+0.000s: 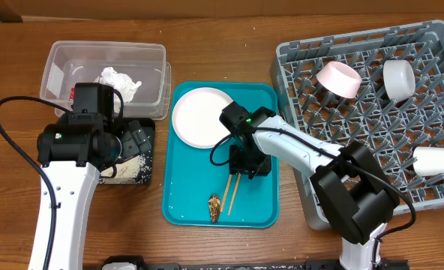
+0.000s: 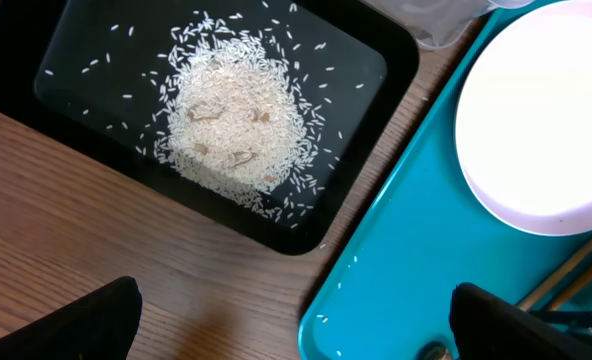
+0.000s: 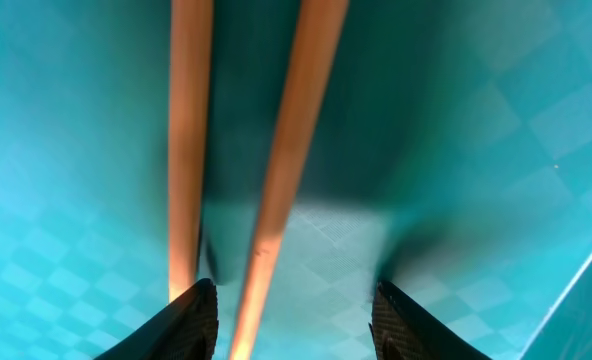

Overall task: Sort waste into correct bins and load items into the dishwasher
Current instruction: 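Reach the right gripper to the chopsticks and grasp one, then carry the chopstick to the rack and drop it in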

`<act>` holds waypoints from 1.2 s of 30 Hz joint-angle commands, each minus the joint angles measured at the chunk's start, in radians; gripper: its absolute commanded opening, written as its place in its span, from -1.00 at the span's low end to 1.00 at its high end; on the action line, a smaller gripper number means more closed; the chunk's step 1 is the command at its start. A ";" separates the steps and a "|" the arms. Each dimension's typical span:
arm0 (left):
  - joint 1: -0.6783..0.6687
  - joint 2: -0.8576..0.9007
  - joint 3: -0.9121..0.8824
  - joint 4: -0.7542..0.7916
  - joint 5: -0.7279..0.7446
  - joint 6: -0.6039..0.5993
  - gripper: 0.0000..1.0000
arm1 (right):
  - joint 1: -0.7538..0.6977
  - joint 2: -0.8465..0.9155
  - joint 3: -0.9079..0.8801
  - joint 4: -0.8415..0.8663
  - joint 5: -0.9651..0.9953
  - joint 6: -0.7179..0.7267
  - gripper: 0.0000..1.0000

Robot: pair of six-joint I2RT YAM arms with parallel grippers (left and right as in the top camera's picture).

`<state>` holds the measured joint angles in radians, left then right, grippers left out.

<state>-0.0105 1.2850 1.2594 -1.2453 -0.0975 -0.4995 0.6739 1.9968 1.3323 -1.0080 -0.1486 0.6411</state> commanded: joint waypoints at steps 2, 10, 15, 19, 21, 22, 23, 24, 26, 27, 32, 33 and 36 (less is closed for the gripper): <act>0.005 0.003 0.012 0.000 0.006 -0.010 1.00 | 0.000 0.015 -0.003 0.007 0.017 0.026 0.04; 0.005 0.003 0.012 -0.003 0.013 -0.009 1.00 | 0.000 0.016 -0.004 -0.041 0.070 0.071 -0.89; 0.005 0.003 0.012 -0.003 0.013 -0.010 1.00 | 0.000 0.016 -0.004 -0.061 0.069 0.069 -0.92; 0.004 0.003 0.012 -0.004 0.013 -0.010 1.00 | 0.000 0.016 -0.002 -0.068 0.069 0.051 -0.92; 0.004 0.003 0.012 -0.004 0.013 -0.010 1.00 | -0.004 0.010 0.008 -0.080 0.065 0.012 -0.92; 0.004 0.003 0.012 -0.004 0.013 -0.009 0.99 | -0.008 0.003 0.018 -0.092 0.066 -0.008 -0.92; 0.004 0.003 0.012 -0.004 0.013 -0.009 1.00 | -0.015 -0.006 0.029 -0.106 0.068 -0.027 -0.92; 0.004 0.003 0.012 -0.004 0.013 -0.009 1.00 | -0.022 -0.019 0.042 -0.121 0.069 -0.046 -0.92; 0.003 0.003 0.012 -0.004 0.013 -0.009 1.00 | -0.039 -0.055 0.069 -0.147 0.069 -0.090 -0.92; 0.003 0.003 0.012 -0.004 0.013 -0.010 1.00 | -0.049 -0.078 0.084 -0.160 0.069 -0.121 -0.92; 0.004 0.003 0.012 -0.003 0.013 -0.009 1.00 | -0.116 -0.188 0.176 -0.274 0.070 -0.307 -0.92; 0.004 0.003 0.012 -0.003 0.013 -0.010 1.00 | -0.135 -0.207 0.195 -0.304 0.070 -0.342 -0.92; 0.004 0.003 0.012 -0.003 0.013 -0.010 1.00 | -0.198 -0.267 0.236 -0.380 0.070 -0.455 -0.92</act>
<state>-0.0105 1.2850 1.2594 -1.2491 -0.0898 -0.4995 0.5262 1.8103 1.5196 -1.3582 -0.0895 0.3489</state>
